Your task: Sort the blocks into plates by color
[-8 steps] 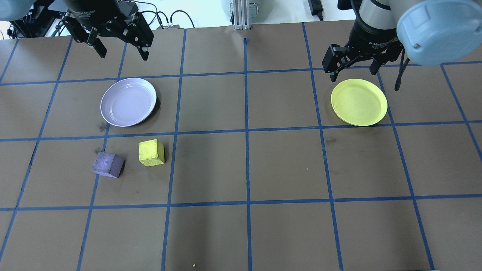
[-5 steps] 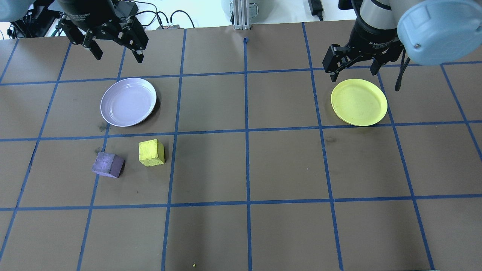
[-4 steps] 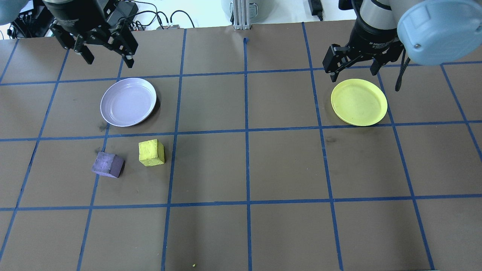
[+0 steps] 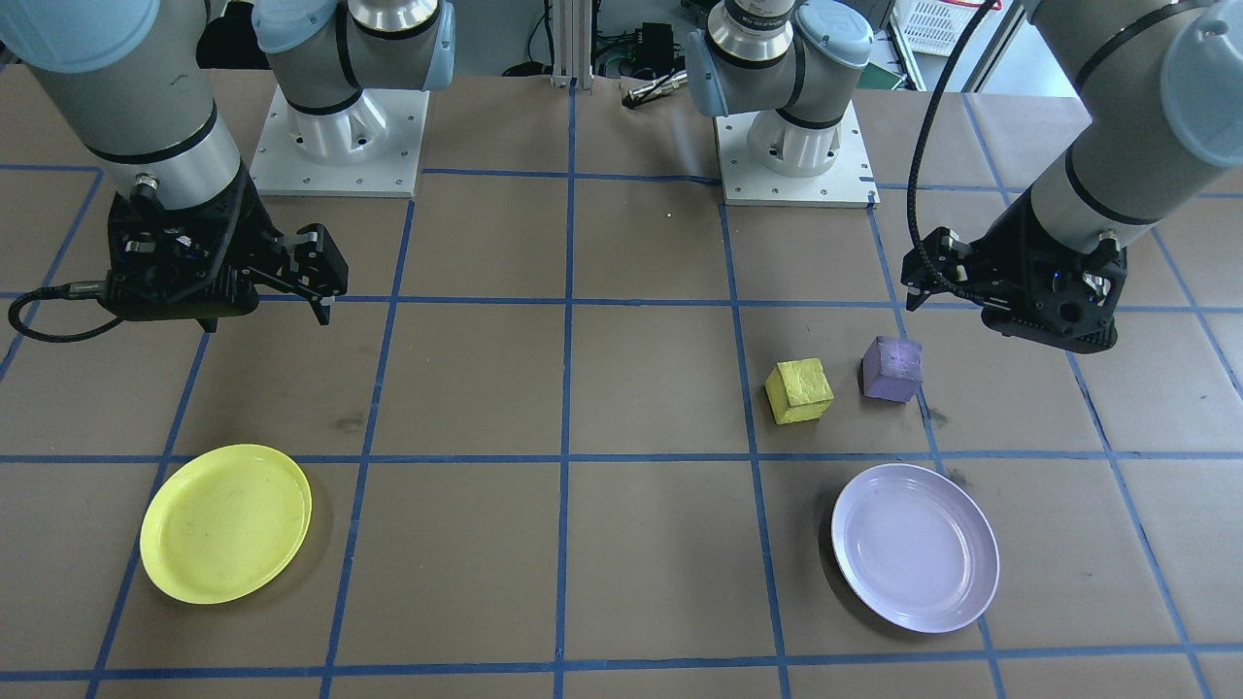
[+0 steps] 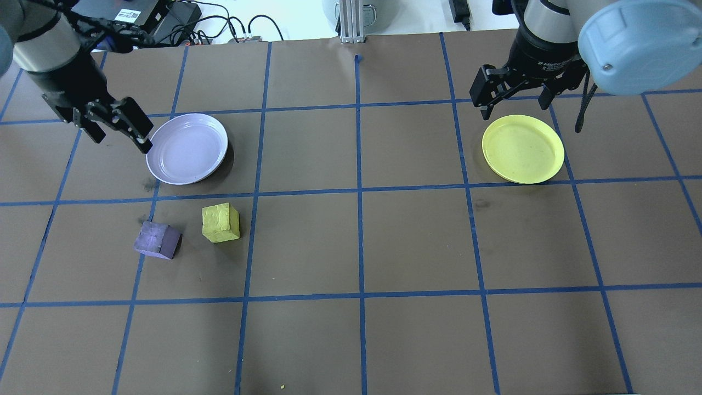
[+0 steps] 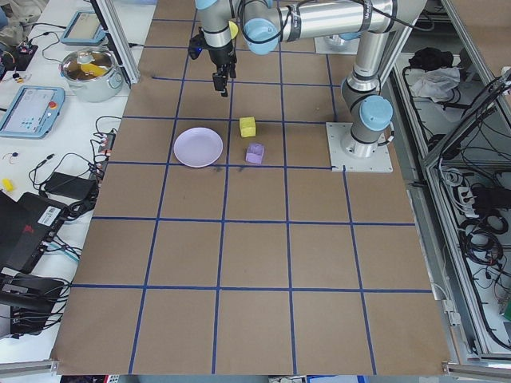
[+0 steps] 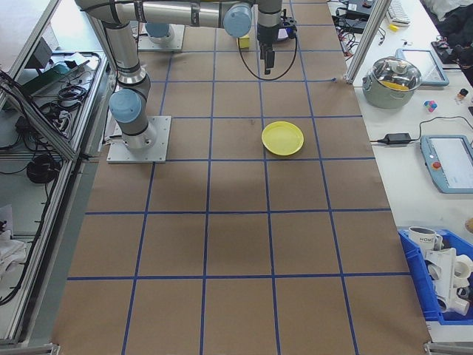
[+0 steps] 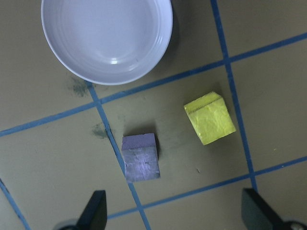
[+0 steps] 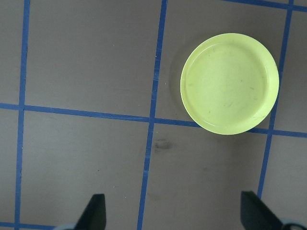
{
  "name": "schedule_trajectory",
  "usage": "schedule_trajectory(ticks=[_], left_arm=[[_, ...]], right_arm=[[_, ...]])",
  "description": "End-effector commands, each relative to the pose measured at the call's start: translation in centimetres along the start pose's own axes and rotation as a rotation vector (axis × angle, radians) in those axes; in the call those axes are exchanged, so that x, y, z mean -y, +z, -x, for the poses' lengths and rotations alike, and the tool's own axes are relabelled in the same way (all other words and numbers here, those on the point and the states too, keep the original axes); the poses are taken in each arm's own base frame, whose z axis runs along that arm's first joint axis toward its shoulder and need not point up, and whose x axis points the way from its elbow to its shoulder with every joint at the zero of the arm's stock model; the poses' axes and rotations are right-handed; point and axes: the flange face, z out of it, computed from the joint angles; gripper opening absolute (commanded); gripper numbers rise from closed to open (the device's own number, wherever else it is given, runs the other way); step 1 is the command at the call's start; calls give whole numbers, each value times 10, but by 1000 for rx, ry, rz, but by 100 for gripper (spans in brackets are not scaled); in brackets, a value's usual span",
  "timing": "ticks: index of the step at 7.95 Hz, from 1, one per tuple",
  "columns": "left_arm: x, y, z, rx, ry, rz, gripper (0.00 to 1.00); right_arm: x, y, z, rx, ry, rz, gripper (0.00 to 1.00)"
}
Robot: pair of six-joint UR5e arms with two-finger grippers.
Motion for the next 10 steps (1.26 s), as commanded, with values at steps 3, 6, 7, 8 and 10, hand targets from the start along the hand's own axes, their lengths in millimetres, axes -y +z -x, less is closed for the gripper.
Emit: schedule_trajectory(ticks=[3,6,7,8,10], left_arm=[[-58,169,39,9,-112,-43,100],[-59,190,40,-19,-273,-6,100],[-56,198,42,-26,-273,6,100],[-53,206,43,-36,-261,19,100],[-52,213,45,-37,-228,36,100]], right_arm=[[-1,1,0,2,-4,8,100],[-1,0,1,13,-3,1,100],[0,-1,0,0,-3,-4,100],[0,0,0,1,-3,2,100],[1,-1,0,1,-3,-13,100]])
